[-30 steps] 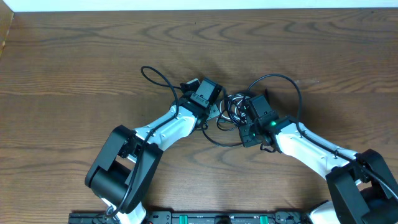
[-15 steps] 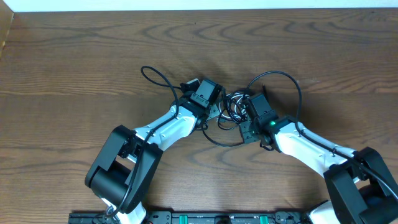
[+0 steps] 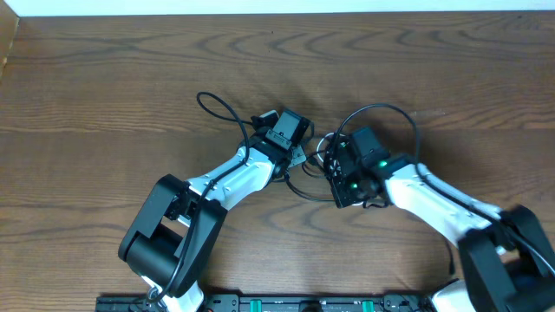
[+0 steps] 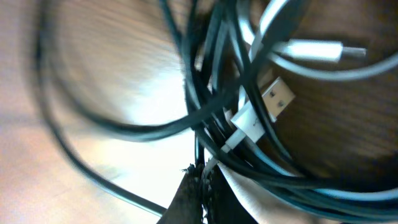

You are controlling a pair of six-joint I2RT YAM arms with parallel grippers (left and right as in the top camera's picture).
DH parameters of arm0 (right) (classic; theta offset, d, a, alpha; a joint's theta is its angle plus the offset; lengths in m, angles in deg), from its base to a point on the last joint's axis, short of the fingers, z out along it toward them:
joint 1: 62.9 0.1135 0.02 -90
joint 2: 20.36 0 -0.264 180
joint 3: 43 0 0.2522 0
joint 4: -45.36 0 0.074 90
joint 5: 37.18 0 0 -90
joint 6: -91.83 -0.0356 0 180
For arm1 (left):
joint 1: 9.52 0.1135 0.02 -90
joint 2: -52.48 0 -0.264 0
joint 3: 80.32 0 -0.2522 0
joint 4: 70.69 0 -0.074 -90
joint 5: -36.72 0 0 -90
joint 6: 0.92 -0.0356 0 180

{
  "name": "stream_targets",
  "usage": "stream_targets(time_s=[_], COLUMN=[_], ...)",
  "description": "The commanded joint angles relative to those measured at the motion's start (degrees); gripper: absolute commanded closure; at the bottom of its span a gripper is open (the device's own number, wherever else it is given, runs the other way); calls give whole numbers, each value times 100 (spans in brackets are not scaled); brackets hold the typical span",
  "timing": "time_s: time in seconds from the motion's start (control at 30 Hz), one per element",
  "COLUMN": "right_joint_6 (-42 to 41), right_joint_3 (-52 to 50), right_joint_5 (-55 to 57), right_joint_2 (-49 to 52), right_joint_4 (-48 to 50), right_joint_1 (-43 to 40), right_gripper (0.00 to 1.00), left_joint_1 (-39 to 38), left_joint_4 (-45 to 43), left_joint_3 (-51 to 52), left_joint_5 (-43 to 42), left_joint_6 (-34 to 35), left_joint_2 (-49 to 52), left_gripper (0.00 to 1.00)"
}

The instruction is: Untangle cables

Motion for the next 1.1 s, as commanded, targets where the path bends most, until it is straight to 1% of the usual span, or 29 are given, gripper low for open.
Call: stream_targets(time_s=[0.0,0.07,0.1,0.17,0.2,0.23,0.27,0.33,0.43,0.47,0.5,0.6,0.67,0.73,0.77,0.8,0.87,0.93,0.97,1.0,1.07], right_joint_6=[450,448,442,234,105,-66,-61,175,603,638,632,398,407,564,691,787,938,820,623,468,310], right_joint_3=[699,732,693,437,306,164,127,157,605,863,957,960,922,911,907,887,796,643,566,516,444], right_joint_5=[-1073,-883,-555,83,129,-31,-173,-857,-2087,-2122,-1742,31,120,-210,-319,-334,-256,-210,-210,-210,-210], right_joint_2=[-874,-1231,-1283,-1198,-1110,-957,-881,-732,-999,-1274,-1453,-1709,-1674,-1624,-1580,-1515,-1346,-1163,-1064,-977,-813], right_joint_4=[-188,-192,-208,-173,-146,-140,-151,-138,-116,-92,-96,-286,-494,-817,-994,-1169,-1381,-1377,-1351,-1340,-1342], right_joint_1=[-334,-520,-560,-546,-542,-544,-544,-560,-750,-885,-942,-866,-758,-627,-538,-422,-160,90,197,275,442], right_gripper=[99,99,99,99,99,99,99,99,99,99,99,99,99,99,95,86,73,64,61,61,62], left_joint_1=[9,9,9,9,9,9,9,9,9,9,9,9,9,9,9,9,46,221,348,507,774], left_joint_4=[85,85,85,85,85,85,85,101,146,168,173,166,164,168,170,170,173,334,442,579,713], left_joint_3=[-24,-24,-24,-24,-24,-24,-24,-24,-24,-24,-24,-24,-24,-24,-24,-24,-24,-24,-24,-24,-24], left_joint_5=[70,70,70,68,68,68,68,70,70,70,70,72,74,74,74,74,74,94,87,70,-133], left_joint_6=[-94,-94,-94,-94,-94,-94,-94,-94,-94,-94,-94,-94,-94,-94,-94,-94,-85,269,439,568,616], left_joint_2=[-111,-111,-111,-111,-111,-111,-111,-111,-111,-111,-111,-111,-111,-111,-111,-111,-111,-111,-111,-111,-111], left_gripper=[92,92,92,92,92,92,92,92,92,92,92,92,92,92,92,92,92,92,92,92,92])
